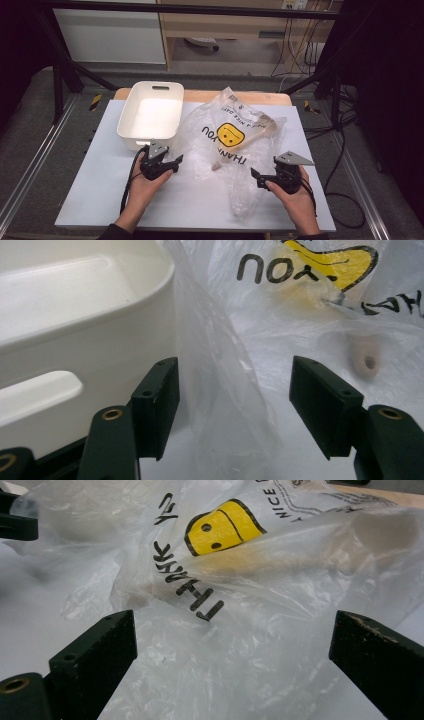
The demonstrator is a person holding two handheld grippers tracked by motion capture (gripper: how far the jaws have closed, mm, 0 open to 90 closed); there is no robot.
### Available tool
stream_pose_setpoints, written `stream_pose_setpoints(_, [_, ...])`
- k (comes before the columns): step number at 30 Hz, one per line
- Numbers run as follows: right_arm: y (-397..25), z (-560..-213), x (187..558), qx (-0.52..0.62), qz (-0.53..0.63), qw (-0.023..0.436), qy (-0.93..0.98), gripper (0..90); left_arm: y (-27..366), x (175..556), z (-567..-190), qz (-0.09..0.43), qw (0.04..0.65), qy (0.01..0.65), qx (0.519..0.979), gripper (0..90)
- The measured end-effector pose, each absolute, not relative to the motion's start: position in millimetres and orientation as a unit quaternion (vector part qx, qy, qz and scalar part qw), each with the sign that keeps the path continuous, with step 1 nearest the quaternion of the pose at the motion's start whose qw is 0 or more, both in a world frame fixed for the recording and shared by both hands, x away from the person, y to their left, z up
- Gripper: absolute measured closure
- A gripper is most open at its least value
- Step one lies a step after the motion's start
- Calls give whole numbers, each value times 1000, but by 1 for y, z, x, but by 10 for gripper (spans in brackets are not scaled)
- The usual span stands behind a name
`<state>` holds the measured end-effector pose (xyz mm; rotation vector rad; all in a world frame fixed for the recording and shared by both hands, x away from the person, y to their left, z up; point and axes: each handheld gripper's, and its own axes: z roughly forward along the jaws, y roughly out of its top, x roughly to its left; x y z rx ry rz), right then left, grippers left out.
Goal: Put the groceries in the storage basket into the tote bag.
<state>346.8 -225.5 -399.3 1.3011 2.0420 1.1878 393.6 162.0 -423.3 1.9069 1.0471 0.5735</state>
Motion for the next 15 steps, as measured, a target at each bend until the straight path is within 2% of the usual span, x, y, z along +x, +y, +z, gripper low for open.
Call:
stream_pose_setpoints(8, [-232, -415, 349, 499, 392, 204, 746, 61, 155, 400, -431, 229, 417, 426, 770, 381])
stream_pose_setpoints(11, [-233, -419, 351, 508, 380, 199, 747, 60, 155, 401, -434, 230, 408, 426, 774, 418])
stream_pose_setpoints(15, [-234, -426, 353, 517, 366, 187, 751, 56, 157, 403, -437, 221, 406, 432, 774, 513])
